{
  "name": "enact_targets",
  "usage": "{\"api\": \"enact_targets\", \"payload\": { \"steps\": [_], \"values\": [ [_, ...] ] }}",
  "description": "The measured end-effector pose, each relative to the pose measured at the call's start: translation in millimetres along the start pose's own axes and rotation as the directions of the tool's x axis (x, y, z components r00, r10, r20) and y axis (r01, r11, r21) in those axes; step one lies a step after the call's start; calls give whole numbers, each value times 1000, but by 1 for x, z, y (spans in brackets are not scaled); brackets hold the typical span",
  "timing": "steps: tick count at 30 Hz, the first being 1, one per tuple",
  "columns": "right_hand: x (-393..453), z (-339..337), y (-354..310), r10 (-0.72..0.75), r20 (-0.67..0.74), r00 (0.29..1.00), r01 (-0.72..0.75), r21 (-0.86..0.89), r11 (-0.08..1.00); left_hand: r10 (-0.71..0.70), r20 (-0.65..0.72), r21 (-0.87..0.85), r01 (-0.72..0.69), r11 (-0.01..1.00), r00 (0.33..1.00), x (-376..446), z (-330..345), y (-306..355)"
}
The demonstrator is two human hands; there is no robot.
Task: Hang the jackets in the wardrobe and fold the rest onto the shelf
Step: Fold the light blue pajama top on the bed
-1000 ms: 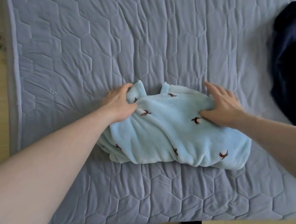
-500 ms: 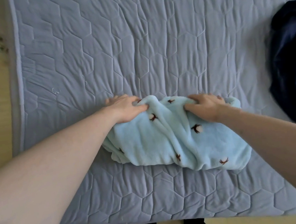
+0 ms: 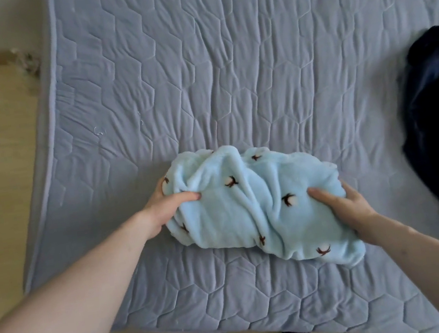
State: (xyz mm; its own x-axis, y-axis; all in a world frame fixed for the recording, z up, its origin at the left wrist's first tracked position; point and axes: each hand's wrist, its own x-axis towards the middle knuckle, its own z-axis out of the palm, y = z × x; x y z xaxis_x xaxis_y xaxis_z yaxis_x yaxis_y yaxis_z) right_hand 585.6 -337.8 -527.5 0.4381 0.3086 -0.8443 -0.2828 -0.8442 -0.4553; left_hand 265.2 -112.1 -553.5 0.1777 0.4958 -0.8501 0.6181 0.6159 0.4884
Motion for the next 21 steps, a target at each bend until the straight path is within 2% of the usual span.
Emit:
{"api": "enact_targets", "payload": {
  "steps": [4, 8, 16, 21],
  "values": [
    [-10, -10, -5, 35, 22, 999, -37, 72, 997, -28, 27, -43, 29, 999, 999, -25, -1, 4],
    [-57, -32, -22, 43, 32, 999, -45, 79, 996, -73, 3, -62, 73, 995, 997, -89, -19, 7],
    [-240, -68, -80, -24, 169, 985, 33, -56, 998, -123, -3, -210, 119, 970, 992, -328, -58, 22],
    [-353, -68, -109, -58, 275, 960, 101, -145, 984, -105, -83, -341, 71, 937, 991, -479, -88, 8]
  ]
}}
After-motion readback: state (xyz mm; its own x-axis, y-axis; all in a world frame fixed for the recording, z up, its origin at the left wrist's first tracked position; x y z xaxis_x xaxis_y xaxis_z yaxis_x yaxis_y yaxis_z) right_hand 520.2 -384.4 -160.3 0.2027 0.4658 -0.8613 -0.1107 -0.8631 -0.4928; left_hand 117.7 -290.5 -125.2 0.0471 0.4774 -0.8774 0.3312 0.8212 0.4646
